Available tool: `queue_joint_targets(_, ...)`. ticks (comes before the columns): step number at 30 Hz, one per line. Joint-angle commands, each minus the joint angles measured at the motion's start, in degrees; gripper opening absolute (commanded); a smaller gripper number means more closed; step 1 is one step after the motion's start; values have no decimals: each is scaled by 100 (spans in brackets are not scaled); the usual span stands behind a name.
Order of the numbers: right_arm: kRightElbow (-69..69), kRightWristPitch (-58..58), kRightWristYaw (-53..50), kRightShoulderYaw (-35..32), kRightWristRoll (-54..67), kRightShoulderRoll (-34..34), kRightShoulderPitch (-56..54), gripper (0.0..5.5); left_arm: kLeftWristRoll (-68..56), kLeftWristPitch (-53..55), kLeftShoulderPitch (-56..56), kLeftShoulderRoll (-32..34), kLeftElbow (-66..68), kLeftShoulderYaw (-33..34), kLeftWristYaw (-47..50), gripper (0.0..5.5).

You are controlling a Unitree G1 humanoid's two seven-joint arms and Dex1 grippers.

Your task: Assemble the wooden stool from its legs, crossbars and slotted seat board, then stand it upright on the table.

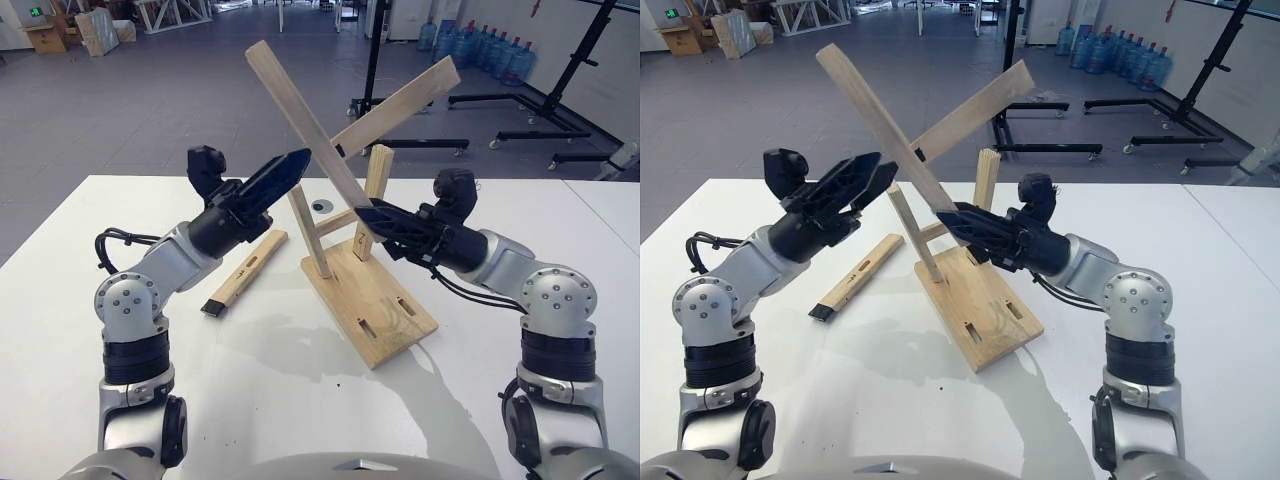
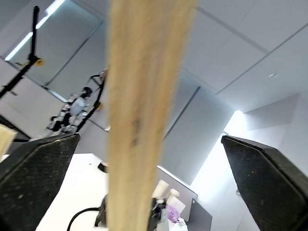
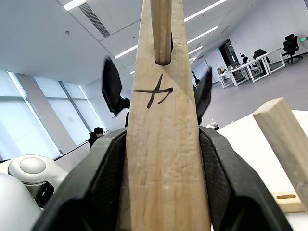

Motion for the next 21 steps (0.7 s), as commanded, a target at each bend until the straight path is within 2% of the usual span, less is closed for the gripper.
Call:
queue_joint_targets(1,-150,-36,3,74,-19,-10,175,205,-542,-134,-331,-23,242,4,548,540)
queue_joint_targets(7,-374,-36,18,207,58,10,379,205,-529,-168,-407,-106,411,-267,850,540)
queue_joint_targets(15,-280,-112,-80,266,26,97,310,205,-706,-156,-426,-81,426,-288,954,540)
queue_joint_targets(21,-281,-124,-142,284,25,142,325,205,-708,-129,-355,-92,454,-346,977,462)
